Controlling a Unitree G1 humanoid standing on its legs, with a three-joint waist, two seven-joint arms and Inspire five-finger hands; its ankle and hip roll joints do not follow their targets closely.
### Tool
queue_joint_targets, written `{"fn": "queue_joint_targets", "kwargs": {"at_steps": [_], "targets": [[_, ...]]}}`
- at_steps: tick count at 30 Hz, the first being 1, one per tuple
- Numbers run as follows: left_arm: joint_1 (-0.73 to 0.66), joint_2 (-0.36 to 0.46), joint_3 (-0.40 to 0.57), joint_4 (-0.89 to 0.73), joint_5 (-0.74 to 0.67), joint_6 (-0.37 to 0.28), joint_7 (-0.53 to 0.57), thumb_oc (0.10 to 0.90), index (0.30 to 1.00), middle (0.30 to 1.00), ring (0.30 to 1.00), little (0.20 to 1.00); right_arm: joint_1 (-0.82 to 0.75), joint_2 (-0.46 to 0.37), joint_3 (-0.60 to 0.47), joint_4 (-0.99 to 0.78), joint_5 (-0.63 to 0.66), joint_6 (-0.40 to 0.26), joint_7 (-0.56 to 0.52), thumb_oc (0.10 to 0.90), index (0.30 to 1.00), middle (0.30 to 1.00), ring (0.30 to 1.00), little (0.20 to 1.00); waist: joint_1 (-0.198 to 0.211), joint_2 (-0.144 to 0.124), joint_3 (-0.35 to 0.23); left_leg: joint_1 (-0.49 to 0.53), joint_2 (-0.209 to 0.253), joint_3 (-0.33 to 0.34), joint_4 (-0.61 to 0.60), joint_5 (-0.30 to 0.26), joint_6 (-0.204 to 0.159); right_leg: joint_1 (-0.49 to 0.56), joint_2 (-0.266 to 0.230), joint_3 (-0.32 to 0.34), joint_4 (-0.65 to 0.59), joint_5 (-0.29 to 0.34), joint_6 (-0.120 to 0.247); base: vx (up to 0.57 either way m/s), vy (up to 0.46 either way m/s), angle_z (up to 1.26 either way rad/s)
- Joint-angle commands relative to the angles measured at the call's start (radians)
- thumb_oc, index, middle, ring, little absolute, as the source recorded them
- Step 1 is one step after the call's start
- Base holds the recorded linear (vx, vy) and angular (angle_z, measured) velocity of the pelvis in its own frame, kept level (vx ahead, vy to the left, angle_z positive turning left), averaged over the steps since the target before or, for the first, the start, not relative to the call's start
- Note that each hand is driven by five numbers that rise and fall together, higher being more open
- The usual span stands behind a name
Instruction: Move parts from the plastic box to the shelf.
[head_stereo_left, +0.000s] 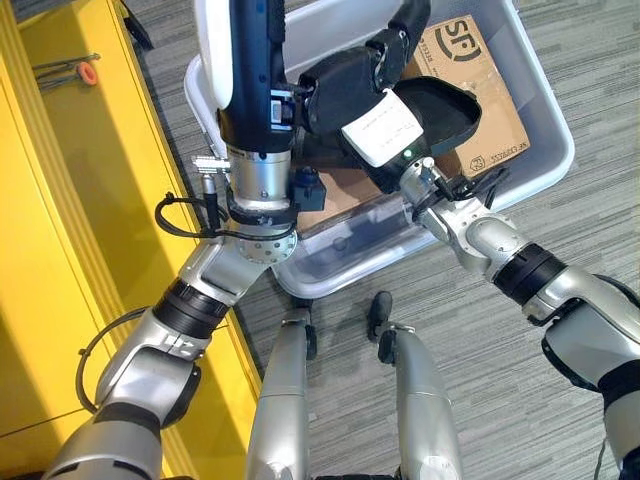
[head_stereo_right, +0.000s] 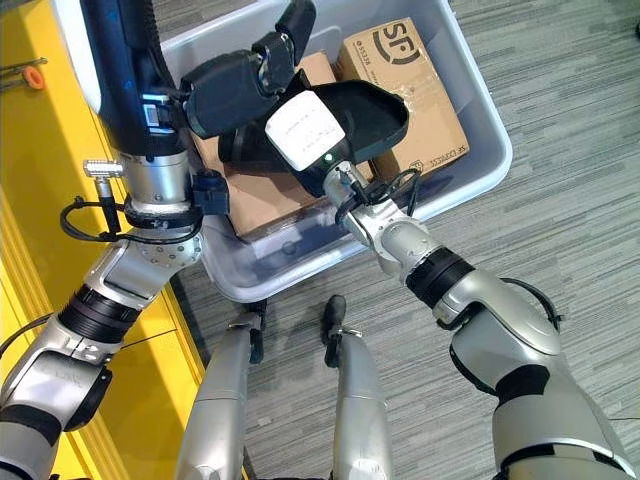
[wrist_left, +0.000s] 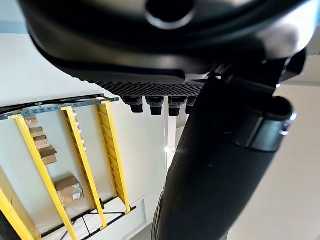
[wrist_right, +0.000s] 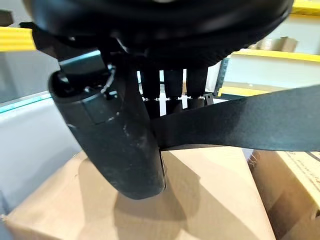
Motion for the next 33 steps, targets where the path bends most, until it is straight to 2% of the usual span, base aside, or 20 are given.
{"fn": "queue_joint_targets", "kwargs": {"at_steps": [1,5,9,10,16,20,22,26,27,28,30,31,32,33], "targets": [[-0.035,0.019,0.070,-0.167,-0.052,-0.103,-0.015,0.900,1.000,1.000,1.000,1.000,-0.144,-0.068,-0.038,-0.152,-0.039,-0.066,0.012,0.400,0.300,0.300,0.300,0.300,0.049,-0.017,-0.015,0.163,-0.053,0.094,-0.099,-0.126,0.017,0.070,0.107,-0.016,0.022,-0.074,-0.006,0.00,-0.056,-0.02],[-0.021,0.033,0.074,-0.166,-0.072,-0.122,-0.036,0.900,1.000,1.000,1.000,1.000,-0.154,-0.097,-0.007,-0.164,-0.021,-0.126,0.054,0.400,0.300,0.300,0.300,0.300,0.055,-0.031,-0.015,0.168,-0.048,0.092,-0.093,-0.130,0.018,0.080,0.108,-0.021,0.025,-0.076,-0.007,0.01,-0.046,-0.01],[-0.006,0.049,0.079,-0.180,-0.100,-0.130,-0.060,0.900,1.000,1.000,1.000,1.000,-0.173,-0.127,0.021,-0.182,-0.013,-0.158,0.079,0.400,0.300,0.300,0.300,0.300,0.064,-0.044,-0.015,0.175,-0.046,0.087,-0.090,-0.133,0.020,0.091,0.110,-0.029,0.029,-0.077,-0.010,0.01,-0.064,-0.01],[-0.001,0.058,0.080,-0.182,-0.113,-0.137,-0.073,0.900,1.000,1.000,1.000,1.000,-0.186,-0.143,0.035,-0.178,-0.008,-0.185,0.085,0.400,0.300,0.300,0.300,0.300,0.068,-0.050,-0.015,0.180,-0.045,0.085,-0.091,-0.134,0.020,0.097,0.111,-0.032,0.027,-0.076,-0.010,0.02,-0.068,0.02],[0.035,0.096,0.092,-0.193,-0.163,-0.177,-0.115,0.900,1.000,1.000,1.000,1.000,-0.236,-0.202,0.085,-0.189,-0.031,-0.270,0.058,0.400,0.300,0.300,0.300,0.300,0.087,-0.078,-0.015,0.193,-0.037,0.077,-0.087,-0.143,0.020,0.124,0.108,-0.047,0.019,-0.075,-0.011,0.02,-0.087,0.03],[0.057,0.110,0.106,-0.200,-0.200,-0.197,-0.153,0.900,1.000,1.000,1.000,1.000,-0.263,-0.235,0.112,-0.203,-0.007,-0.288,0.068,0.400,0.300,0.300,0.300,0.300,0.097,-0.091,-0.015,0.197,-0.033,0.074,-0.084,-0.147,0.020,0.136,0.106,-0.057,0.018,-0.077,-0.013,0.02,-0.070,0.01],[0.070,0.125,0.111,-0.203,-0.218,-0.210,-0.165,0.900,1.000,1.000,1.000,1.000,-0.275,-0.256,0.125,-0.206,-0.027,-0.314,0.068,0.400,0.300,0.300,0.300,0.300,0.102,-0.101,-0.015,0.202,-0.032,0.072,-0.083,-0.150,0.019,0.148,0.106,-0.063,0.010,-0.076,-0.014,0.03,-0.067,0.02],[0.089,0.149,0.120,-0.212,-0.250,-0.224,-0.191,0.900,1.000,1.000,1.000,1.000,-0.303,-0.301,0.169,-0.221,-0.072,-0.316,0.061,0.400,0.300,0.300,0.300,0.300,0.112,-0.114,-0.015,0.208,-0.027,0.068,-0.079,-0.154,0.019,0.160,0.102,-0.072,0.009,-0.078,-0.017,0.03,-0.068,0.06],[0.093,0.153,0.123,-0.214,-0.259,-0.226,-0.197,0.900,1.000,1.000,1.000,1.000,-0.312,-0.308,0.178,-0.222,-0.066,-0.318,0.068,0.400,0.300,0.300,0.300,0.300,0.114,-0.115,-0.015,0.206,-0.027,0.067,-0.077,-0.155,0.019,0.161,0.102,-0.073,0.010,-0.078,-0.018,0.09,-0.052,0.05],[0.101,0.155,0.123,-0.214,-0.264,-0.229,-0.198,0.900,1.000,1.000,1.000,1.000,-0.313,-0.312,0.184,-0.224,-0.059,-0.320,0.076,0.400,0.300,0.300,0.300,0.300,0.115,-0.118,-0.015,0.222,-0.030,0.058,-0.070,-0.180,0.014,0.176,0.103,-0.062,0.018,-0.099,-0.009,0.08,-0.041,0.03],[0.107,0.162,0.129,-0.217,-0.276,-0.235,-0.209,0.900,1.000,1.000,1.000,1.000,-0.324,-0.325,0.198,-0.229,-0.032,-0.320,0.092,0.400,0.300,0.300,0.300,0.300,0.117,-0.122,-0.015,0.223,-0.029,0.058,-0.070,-0.181,0.014,0.179,0.103,-0.065,0.018,-0.100,-0.010,0.02,-0.044,0.02],[0.112,0.172,0.131,-0.219,-0.290,-0.244,-0.216,0.900,1.000,1.000,1.000,1.000,-0.337,-0.337,0.207,-0.235,0.004,-0.324,0.105,0.400,0.300,0.300,0.300,0.300,0.122,-0.127,-0.015,0.209,-0.024,0.064,-0.074,-0.157,0.016,0.171,0.100,-0.080,0.010,-0.082,-0.020,0.04,-0.066,0.02],[0.122,0.176,0.132,-0.218,-0.304,-0.250,-0.223,0.900,1.000,1.000,1.000,1.000,-0.334,-0.342,0.214,-0.235,0.020,-0.335,0.117,0.400,0.300,0.300,0.300,0.300,0.124,-0.131,-0.015,0.228,-0.028,0.055,-0.068,-0.185,0.011,0.191,0.101,-0.070,0.015,-0.104,-0.012,0.04,-0.074,0.02],[0.123,0.179,0.134,-0.220,-0.313,-0.251,-0.230,0.900,1.000,1.000,1.000,1.000,-0.338,-0.346,0.218,-0.235,0.034,-0.339,0.122,0.400,0.300,0.300,0.300,0.300,0.126,-0.132,-0.015,0.226,-0.027,0.054,-0.068,-0.182,0.011,0.191,0.101,-0.072,0.013,-0.101,-0.012,0.10,-0.062,0.01]]}}
